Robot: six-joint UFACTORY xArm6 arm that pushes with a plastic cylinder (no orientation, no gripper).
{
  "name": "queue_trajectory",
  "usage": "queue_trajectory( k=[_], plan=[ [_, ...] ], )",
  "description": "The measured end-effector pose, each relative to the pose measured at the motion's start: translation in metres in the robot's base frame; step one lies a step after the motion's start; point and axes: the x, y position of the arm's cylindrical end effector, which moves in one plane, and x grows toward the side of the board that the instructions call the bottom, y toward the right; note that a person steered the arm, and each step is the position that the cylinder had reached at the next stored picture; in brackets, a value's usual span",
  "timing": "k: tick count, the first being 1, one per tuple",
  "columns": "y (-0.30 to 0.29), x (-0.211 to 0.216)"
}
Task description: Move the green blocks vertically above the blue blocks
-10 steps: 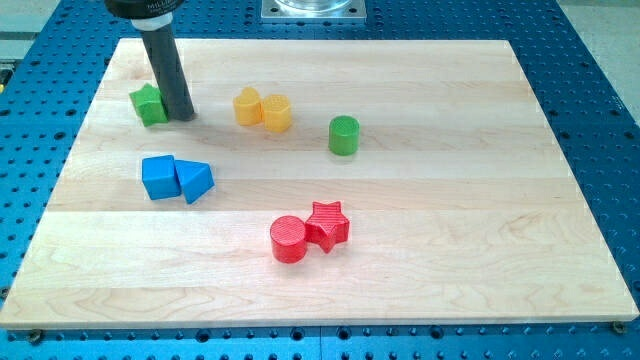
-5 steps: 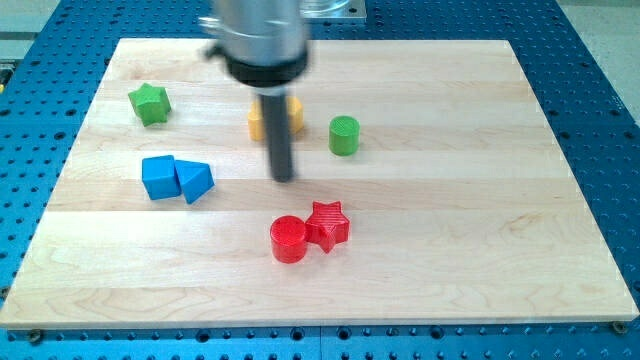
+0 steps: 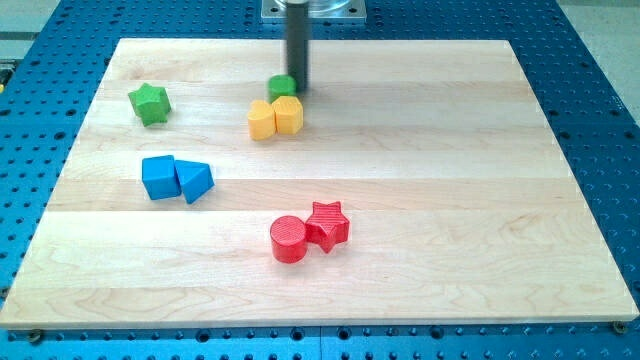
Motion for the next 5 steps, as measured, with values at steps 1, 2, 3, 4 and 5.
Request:
queue_trajectory(
  k=[1,2,3,4,5],
  plan=[
    [-0.002,-0.003],
    [0.046,-0.003],
    [0.012,0.009],
    [-0.005,0.041],
    [0.001,0.057]
  ],
)
